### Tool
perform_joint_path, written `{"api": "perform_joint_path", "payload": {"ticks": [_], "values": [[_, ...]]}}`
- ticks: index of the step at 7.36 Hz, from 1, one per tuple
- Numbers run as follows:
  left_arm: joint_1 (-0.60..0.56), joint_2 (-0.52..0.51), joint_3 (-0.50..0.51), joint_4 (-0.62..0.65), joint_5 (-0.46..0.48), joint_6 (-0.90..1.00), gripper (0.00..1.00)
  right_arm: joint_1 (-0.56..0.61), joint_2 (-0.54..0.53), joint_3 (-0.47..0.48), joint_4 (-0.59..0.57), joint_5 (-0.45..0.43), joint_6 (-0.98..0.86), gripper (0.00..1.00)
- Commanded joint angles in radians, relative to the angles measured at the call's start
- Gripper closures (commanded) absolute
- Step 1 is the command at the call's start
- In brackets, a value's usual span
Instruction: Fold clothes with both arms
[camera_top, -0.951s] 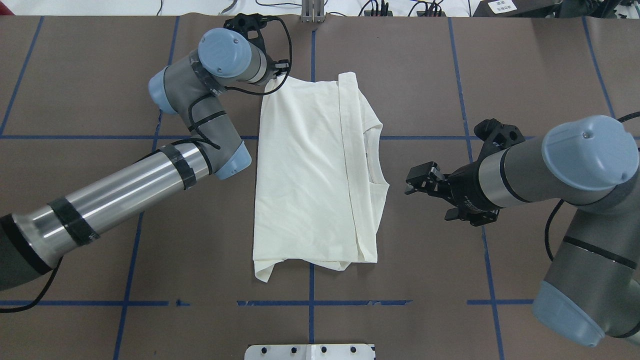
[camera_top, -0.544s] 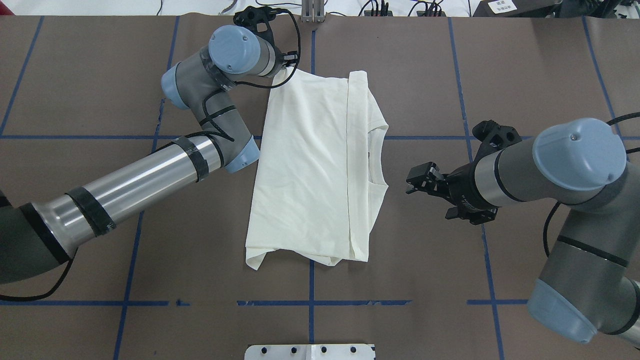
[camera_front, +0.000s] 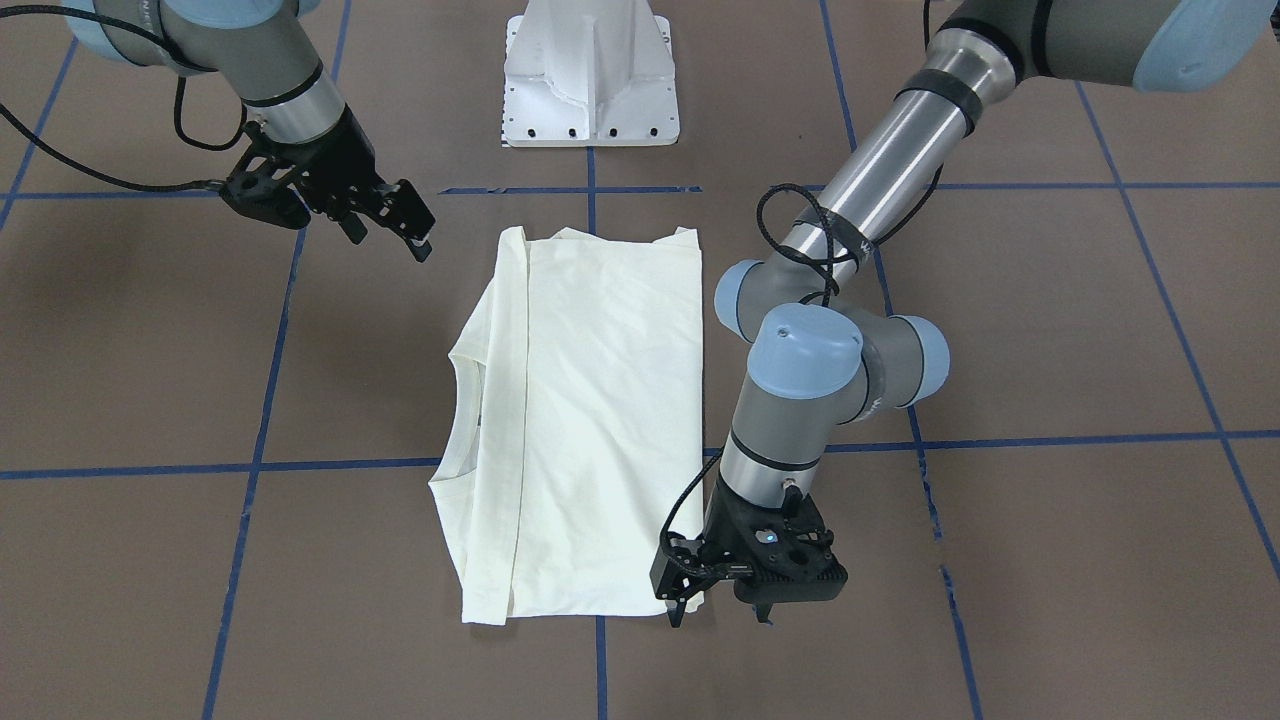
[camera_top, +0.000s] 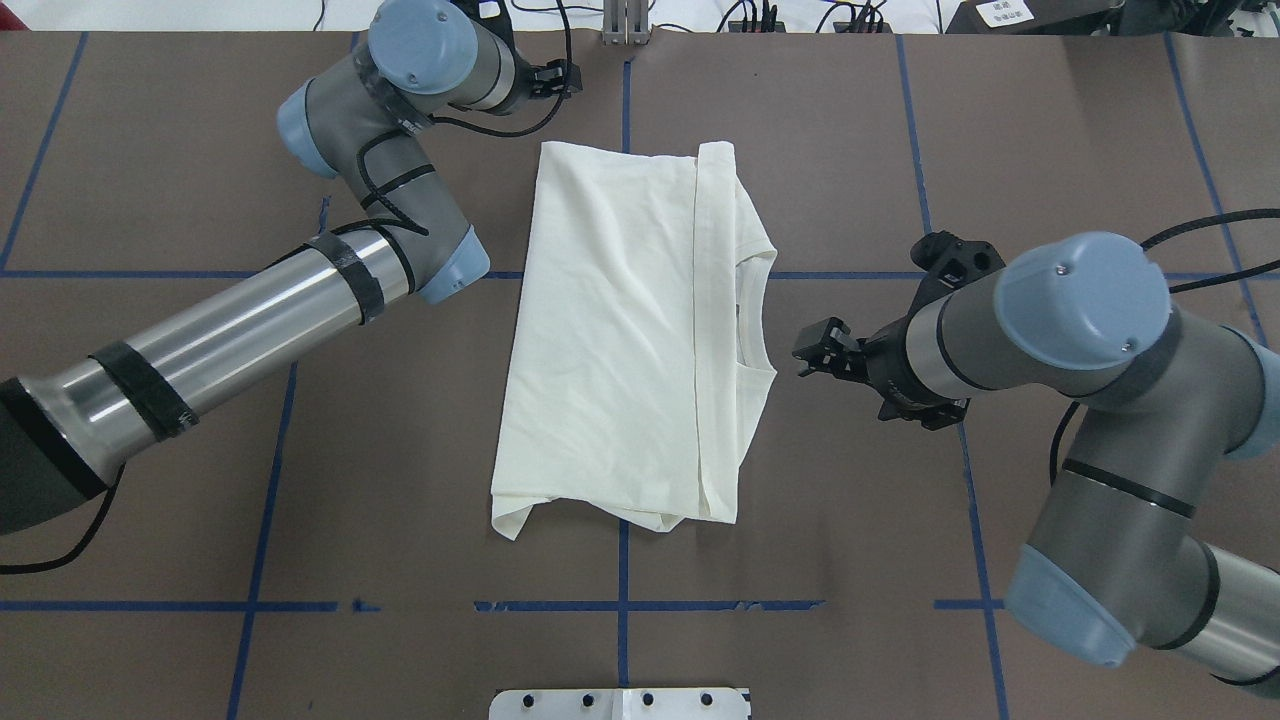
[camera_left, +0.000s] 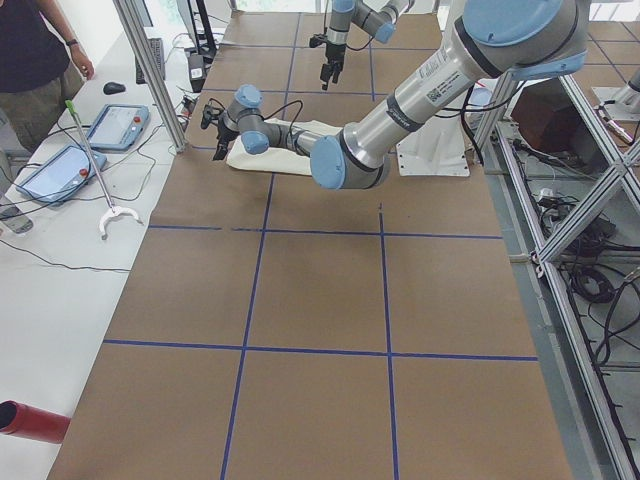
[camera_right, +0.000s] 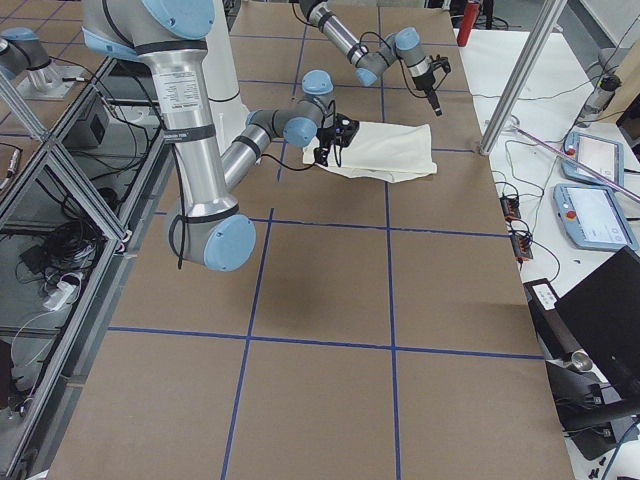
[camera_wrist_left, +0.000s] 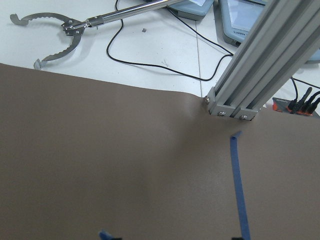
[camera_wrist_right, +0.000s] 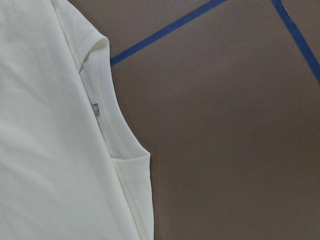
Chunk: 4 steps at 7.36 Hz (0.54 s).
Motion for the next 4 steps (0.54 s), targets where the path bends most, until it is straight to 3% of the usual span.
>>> {"api": "perform_joint_path", "payload": {"ticks": [1,3,4], "values": [[-0.005,0.169,-0.306,0.171,-0.057,0.089,0.00,-0.081,0.164,-0.051,-0.250,-0.090,-0.140,0.00],[-0.003,0.300,-0.580,0.291,-0.095,0.104,0.00,-0.216,0.189,-0.088,-0.257,-0.185,-0.188,0.00],[0.009,0.305,-0.630,0.328,-0.097,0.102,0.00,-0.265,0.195,-0.108,-0.257,-0.207,-0.220,0.00]]}}
